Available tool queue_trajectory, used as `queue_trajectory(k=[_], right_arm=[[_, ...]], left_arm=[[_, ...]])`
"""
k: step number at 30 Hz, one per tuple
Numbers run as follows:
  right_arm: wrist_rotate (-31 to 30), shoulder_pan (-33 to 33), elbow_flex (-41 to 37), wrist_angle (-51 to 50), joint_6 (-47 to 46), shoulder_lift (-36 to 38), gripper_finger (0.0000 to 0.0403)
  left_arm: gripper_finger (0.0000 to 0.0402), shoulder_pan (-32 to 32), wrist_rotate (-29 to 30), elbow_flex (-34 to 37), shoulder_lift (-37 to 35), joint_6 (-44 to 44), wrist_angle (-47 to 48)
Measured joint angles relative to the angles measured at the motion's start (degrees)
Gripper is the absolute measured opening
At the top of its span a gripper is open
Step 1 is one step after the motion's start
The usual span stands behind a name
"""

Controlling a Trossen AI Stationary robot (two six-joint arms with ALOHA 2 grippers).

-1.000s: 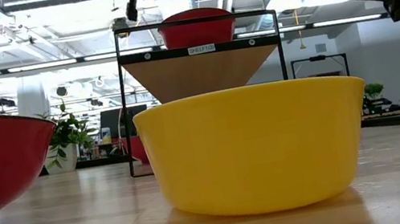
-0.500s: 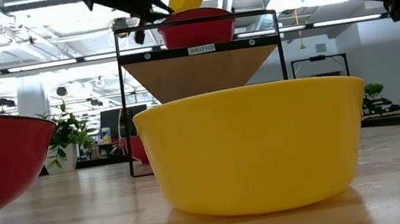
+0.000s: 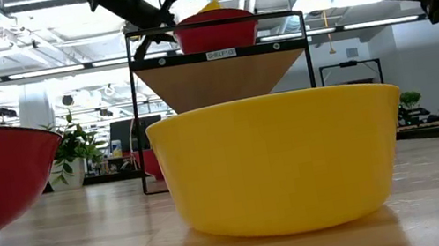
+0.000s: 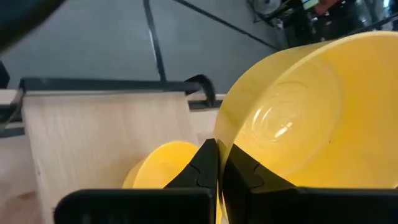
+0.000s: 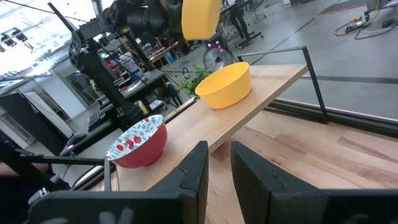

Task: Pick & Place Mini bowls
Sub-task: Stack the top yellow bowl on top of the yellow bowl on the shelf

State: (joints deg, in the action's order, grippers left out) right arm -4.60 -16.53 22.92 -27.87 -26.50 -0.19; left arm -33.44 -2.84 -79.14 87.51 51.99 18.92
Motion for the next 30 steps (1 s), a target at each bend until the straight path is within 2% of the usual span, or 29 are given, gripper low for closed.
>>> queue_trajectory(k=[13,30], right_arm=[[-0.1,0.0,0.0,-1.9,0.0,0.0,0.0058],[-0.2,0.0,0.0,-1.8,0.0,0.0,0.0058]], left_arm=[[0.0003,3.1,0.9,0.1,3.8,2.7,5.9],[0.0003,3.8,0.9,0.1,4.2,4.0,11.3]])
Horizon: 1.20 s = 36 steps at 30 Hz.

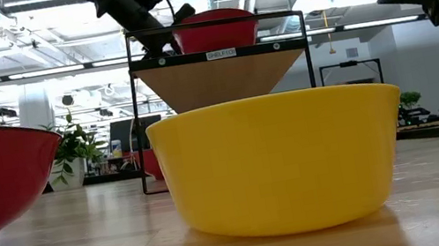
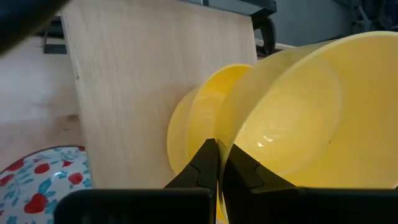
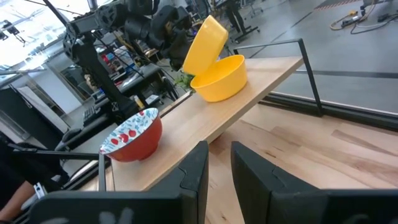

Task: Pick & Place Mini bowls
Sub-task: Stack the top yellow bowl on top of the yellow bowl on the shelf

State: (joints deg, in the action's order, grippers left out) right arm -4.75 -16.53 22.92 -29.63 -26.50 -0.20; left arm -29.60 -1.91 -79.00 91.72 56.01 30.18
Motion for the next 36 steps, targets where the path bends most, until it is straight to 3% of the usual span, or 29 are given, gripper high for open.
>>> queue_trajectory(k=[36], right_arm=[[0.0,0.0,0.0,0.0,0.0,0.0,0.0058]], left_arm=[[0.0004,0.8,0.2,0.0,0.0,0.1,1.3]])
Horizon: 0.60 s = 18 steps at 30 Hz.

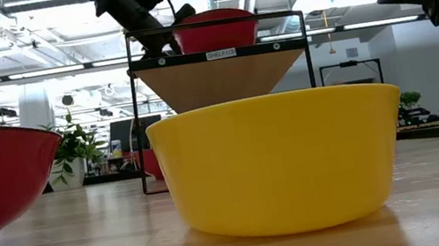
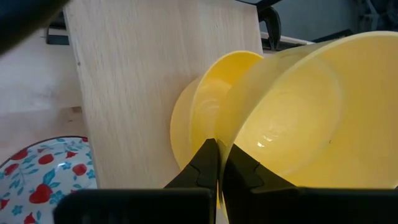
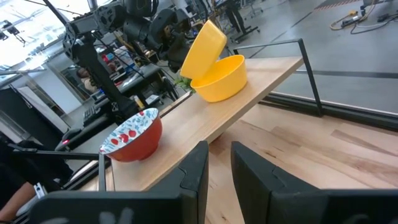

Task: Pick & Place Mini bowls
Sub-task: Stack the top yellow bowl on top of the yellow bowl on the shelf

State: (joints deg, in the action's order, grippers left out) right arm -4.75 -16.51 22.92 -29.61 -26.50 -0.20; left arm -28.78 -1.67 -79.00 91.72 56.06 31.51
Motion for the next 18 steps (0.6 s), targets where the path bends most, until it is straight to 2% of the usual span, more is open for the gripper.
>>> queue_trajectory(k=[18], right_arm=[[0.0,0.0,0.0,0.0,0.0,0.0,0.0058]], left_arm=[[0.0046,0.0,0.0,0.0,0.0,-2.2,0.0]])
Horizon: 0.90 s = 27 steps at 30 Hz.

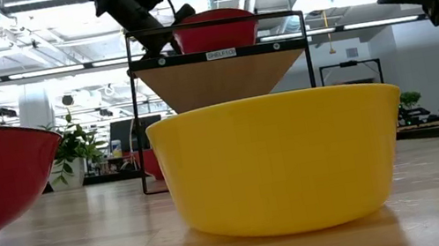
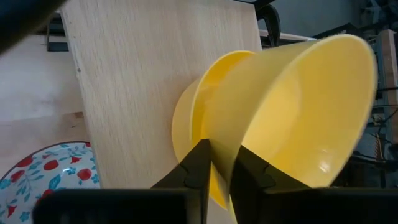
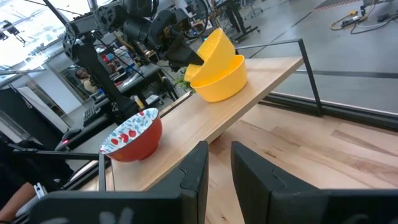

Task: Pick & Place Mini bowls
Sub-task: Stack the top yellow bowl on top of the yellow bowl on the shelf, then stack the yellow bowl on top of the yellow bowls on the shelf

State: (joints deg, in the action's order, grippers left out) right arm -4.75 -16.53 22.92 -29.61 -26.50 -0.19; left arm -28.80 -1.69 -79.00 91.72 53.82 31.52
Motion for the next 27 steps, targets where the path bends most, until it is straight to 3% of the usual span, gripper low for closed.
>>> queue_trajectory(k=[15,27], right_arm=[[0.0,0.0,0.0,0.0,0.0,0.0,0.0058],[0.0,0.0,0.0,0.0,0.0,0.0,0.0058]], left_arm=[[0.0107,-0.2,0.0,0.0,0.0,0.0,-0.3],[0.0121,-0.2,0.0,0.1,-1.5,-2.2,-0.7]])
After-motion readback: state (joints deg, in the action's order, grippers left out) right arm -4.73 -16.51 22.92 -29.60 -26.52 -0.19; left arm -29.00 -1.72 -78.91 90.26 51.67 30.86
